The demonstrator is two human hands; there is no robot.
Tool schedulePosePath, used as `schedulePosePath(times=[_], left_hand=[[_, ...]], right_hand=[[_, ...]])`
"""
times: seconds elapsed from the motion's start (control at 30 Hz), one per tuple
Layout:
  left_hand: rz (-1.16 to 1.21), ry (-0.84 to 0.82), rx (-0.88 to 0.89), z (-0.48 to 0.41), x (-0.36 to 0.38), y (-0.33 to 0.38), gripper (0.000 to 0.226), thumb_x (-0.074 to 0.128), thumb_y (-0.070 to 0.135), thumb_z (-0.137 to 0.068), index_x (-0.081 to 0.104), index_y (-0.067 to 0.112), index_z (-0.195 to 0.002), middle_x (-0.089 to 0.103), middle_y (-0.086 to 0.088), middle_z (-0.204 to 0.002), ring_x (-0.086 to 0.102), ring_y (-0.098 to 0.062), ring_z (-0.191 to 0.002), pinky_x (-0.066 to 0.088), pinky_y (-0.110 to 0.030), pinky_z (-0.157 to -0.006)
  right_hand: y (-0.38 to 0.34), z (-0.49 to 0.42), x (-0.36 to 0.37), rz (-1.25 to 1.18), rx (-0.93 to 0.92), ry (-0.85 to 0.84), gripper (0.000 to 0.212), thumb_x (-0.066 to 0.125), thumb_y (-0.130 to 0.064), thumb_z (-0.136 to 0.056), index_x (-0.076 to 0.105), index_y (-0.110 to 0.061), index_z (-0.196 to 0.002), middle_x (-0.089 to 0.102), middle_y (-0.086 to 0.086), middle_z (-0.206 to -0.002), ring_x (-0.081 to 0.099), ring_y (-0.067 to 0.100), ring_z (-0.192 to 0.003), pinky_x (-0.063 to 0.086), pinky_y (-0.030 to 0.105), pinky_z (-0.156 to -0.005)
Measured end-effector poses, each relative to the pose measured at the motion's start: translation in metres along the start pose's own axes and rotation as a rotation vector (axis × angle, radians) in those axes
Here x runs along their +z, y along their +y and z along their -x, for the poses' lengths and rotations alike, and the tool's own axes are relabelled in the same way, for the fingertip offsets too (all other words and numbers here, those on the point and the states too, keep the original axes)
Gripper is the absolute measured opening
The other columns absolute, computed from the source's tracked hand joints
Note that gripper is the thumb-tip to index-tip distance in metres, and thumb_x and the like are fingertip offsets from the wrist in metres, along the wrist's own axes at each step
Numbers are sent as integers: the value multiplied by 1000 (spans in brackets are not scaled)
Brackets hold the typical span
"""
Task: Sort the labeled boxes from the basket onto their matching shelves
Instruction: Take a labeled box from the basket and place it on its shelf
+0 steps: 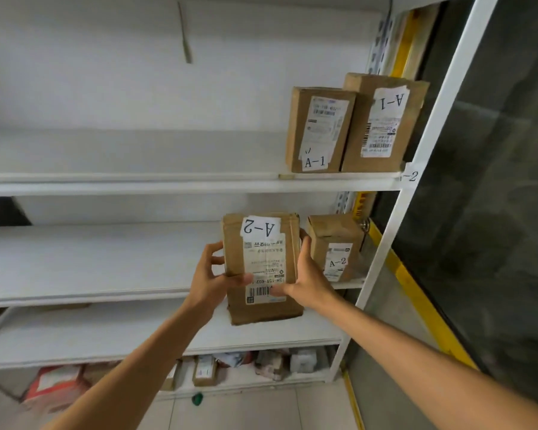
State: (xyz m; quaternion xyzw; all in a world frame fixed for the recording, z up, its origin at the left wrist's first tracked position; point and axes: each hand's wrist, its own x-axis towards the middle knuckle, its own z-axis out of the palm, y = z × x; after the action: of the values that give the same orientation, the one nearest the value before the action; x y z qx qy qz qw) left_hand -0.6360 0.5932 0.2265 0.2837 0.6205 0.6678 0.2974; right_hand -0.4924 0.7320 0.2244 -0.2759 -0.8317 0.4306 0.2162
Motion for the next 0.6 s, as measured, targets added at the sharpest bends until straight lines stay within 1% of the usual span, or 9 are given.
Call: schedulePosePath(times=[0.07, 0.13, 0.17, 0.23, 0.3, 0.4, 0.5, 0.53, 0.6], left_hand=[[-18, 6, -27, -20, 6, -10, 79, 83, 7, -45, 51, 15, -117, 57, -16, -109, 68, -33, -93, 59, -41, -65], [-61, 1, -51, -42, 10, -19, 80, 84, 4, -46, 51, 17, -117, 58, -13, -110, 68, -31, -92, 59, -40, -65], [-86, -3, -58, -52, 11, -24, 81, 85, 0, -48, 51, 19, -119, 58, -11, -111, 67, -30, -94, 59, -41, -66], [-123, -5, -70, -74, 13, -36, 78, 82, -10, -55, 52, 20, -120, 60, -8, -111, 67, -29, -95, 60, -41, -67], [-132, 3, -98, -94, 18, -49, 75, 78, -15, -58, 52, 20, -120, 61, -6, -111, 66, -29, -97, 60, -42, -68], [-126, 19, -139, -122, 30, -64, 68, 74, -17, -63, 50, 16, -117, 63, -5, -111, 64, -29, -99, 60, -46, -71], [-116, 44, -156, -146, 41, -78, 59, 72, -16, -68, 48, 14, -113, 62, -4, -111, 63, -30, -101, 59, -47, -75], [-115, 55, -159, -151, 44, -83, 57, 71, -15, -70, 47, 14, -112, 61, -4, -111, 62, -30, -102, 59, -46, -74], [-123, 83, -163, -156, 49, -96, 53, 70, -12, -74, 47, 14, -114, 59, -1, -113, 61, -28, -104, 60, -39, -70]], right_hand=[[18, -20, -1, -28, 55, -9, 102, 84, -11, -70, 4, -46, -124, 49, -17, -118, 50, 8, -120, 43, 6, -81], [34, -40, -2, -68, 137, -3, 116, 84, -17, -71, -5, -27, -145, 49, -12, -126, 45, 7, -121, 37, 14, -91], [38, -48, -3, -87, 178, -1, 126, 83, -19, -72, -16, -17, -149, 47, -9, -133, 41, 7, -123, 32, 16, -92], [55, -66, -3, -101, 232, 6, 129, 84, -21, -71, -16, -7, -150, 45, -5, -138, 38, 15, -130, 27, 11, -91], [71, -86, -4, -75, 255, 8, 119, 86, -20, -67, 0, -5, -149, 53, -9, -125, 46, 20, -127, 34, 3, -85], [84, -114, -7, -82, 274, -14, 119, 85, -20, -70, -2, -11, -150, 52, -13, -117, 51, 13, -116, 41, 15, -87], [94, -136, -10, -82, 245, 11, 94, 83, -19, -71, 15, -19, -136, 41, -26, -95, 52, -1, -93, 40, 1, -67], [98, -142, -11, -69, 244, 7, 84, 83, -18, -71, 21, -19, -127, 43, -23, -93, 53, -1, -87, 40, 0, -59], [102, -152, -11, -22, 262, -24, 72, 84, -19, -69, 29, -17, -115, 53, -8, -96, 57, 8, -87, 43, 7, -58]])
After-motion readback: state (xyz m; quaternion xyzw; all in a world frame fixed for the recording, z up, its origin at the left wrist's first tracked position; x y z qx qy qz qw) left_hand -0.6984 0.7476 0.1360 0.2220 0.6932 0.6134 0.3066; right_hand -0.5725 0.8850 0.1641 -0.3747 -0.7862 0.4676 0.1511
